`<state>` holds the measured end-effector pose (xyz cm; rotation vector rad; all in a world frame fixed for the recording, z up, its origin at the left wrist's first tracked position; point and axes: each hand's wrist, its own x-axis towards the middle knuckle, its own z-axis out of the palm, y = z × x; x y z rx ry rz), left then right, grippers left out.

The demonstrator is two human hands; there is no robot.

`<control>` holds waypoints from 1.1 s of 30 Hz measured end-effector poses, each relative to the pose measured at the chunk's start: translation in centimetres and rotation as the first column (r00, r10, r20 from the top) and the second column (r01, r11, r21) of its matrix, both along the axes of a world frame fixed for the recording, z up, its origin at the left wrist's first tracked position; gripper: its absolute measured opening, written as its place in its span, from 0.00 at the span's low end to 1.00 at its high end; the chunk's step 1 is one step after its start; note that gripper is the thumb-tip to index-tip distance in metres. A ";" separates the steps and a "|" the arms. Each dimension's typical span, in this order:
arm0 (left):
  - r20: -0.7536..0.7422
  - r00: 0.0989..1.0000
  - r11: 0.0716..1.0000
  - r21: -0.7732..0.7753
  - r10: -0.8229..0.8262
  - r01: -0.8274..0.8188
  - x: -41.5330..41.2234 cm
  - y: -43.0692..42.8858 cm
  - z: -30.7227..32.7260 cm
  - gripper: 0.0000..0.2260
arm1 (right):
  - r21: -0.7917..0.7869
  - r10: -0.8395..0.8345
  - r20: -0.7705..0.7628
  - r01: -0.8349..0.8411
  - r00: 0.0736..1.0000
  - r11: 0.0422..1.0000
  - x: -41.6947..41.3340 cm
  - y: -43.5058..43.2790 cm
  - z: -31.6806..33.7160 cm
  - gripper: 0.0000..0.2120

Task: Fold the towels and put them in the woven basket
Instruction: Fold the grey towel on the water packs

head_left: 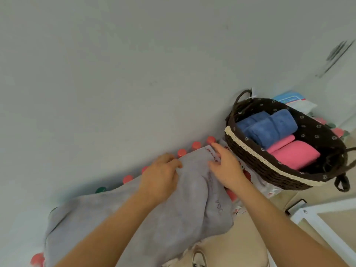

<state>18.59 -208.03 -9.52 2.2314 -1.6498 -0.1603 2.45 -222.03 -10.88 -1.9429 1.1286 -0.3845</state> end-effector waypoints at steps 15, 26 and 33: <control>-0.132 0.991 0.998 0.068 0.019 -0.010 -3.0 -11.3 -3.8 0.11 | 0.309 -0.435 0.049 0.400 0.899 0.863 -8.8 9.6 -5.1 0.18; -0.133 0.986 0.988 -0.104 0.098 -0.112 -1.7 -12.2 -2.7 0.12 | 0.460 -0.434 0.237 0.293 0.869 0.838 -11.7 5.2 -3.8 0.05; -0.019 1.000 0.988 -0.153 0.007 -0.010 -2.6 -15.0 -1.9 0.13 | 0.002 -0.640 0.045 0.641 0.767 0.768 -11.5 2.9 -5.2 0.11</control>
